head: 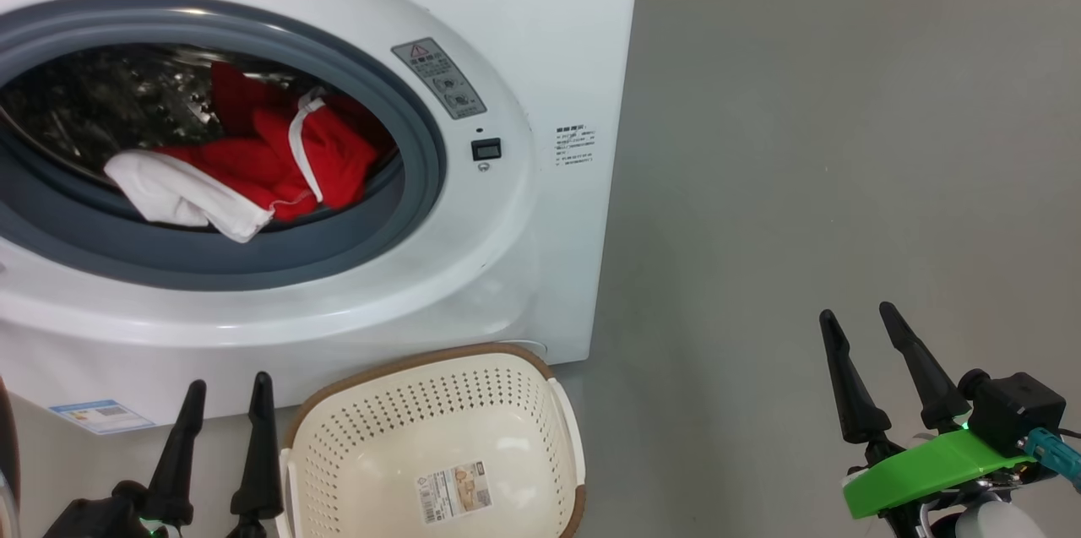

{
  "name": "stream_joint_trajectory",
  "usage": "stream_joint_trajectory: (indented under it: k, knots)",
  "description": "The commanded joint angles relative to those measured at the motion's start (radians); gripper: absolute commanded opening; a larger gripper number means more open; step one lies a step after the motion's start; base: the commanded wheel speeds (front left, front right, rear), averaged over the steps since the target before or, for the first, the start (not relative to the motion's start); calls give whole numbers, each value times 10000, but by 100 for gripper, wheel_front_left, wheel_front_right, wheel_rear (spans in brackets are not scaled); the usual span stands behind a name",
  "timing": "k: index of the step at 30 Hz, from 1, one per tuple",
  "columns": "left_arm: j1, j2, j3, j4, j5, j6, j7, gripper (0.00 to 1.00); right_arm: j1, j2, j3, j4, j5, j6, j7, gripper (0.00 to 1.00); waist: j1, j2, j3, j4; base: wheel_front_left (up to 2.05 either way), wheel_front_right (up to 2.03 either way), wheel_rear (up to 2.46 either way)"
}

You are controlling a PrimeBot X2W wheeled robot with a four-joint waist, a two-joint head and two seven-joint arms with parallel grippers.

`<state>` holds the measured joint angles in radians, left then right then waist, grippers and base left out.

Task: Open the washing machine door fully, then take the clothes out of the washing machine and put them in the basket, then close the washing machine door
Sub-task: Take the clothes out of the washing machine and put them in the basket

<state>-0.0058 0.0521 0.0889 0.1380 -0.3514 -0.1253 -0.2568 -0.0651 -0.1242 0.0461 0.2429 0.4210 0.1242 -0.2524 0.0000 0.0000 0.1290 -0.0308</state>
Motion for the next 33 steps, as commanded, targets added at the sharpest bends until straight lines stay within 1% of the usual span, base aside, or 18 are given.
stream_joint_trajectory:
  k: [1, 10, 16, 22, 25, 27, 33]
  knots:
    - [-285, 140, 265, -172, 79, -54, -49, 100, -248, -89, 206, -251, -74, 65, -93, 100, 0, 0, 23, 6, 0, 0, 0]
    - [-659, 187, 360, 507, 383, -54, -49, 100, -433, -24, 285, -256, -52, 65, -93, 100, 0, 0, 295, -134, 0, 0, 0]
    - [-1570, 299, 361, 1317, 659, -54, -49, 100, -546, 42, 340, -266, -45, 65, -93, 100, 0, 0, 590, -265, 0, 0, 0]
    - [-3312, 542, 337, 2893, 715, -54, -49, 100, -727, 165, 407, -299, -35, 65, -93, 100, 0, 0, 1109, -513, 0, 0, 0]
    - [-4336, 701, 277, 3829, 254, -54, -49, 100, -854, 235, 476, -309, -29, 65, -94, 100, 0, 0, 1418, -699, 0, 0, 0]
    - [-4947, 845, 226, 4536, -296, -54, -49, 100, -926, 287, 510, -306, -22, 65, -94, 100, 0, 0, 1584, -841, 0, 0, 0]
    - [-6436, 1836, -669, 6233, -1101, -54, -49, 100, -1155, 399, 623, -318, 2, 65, -94, 100, 0, 0, 2071, -1335, 0, 0, 0]
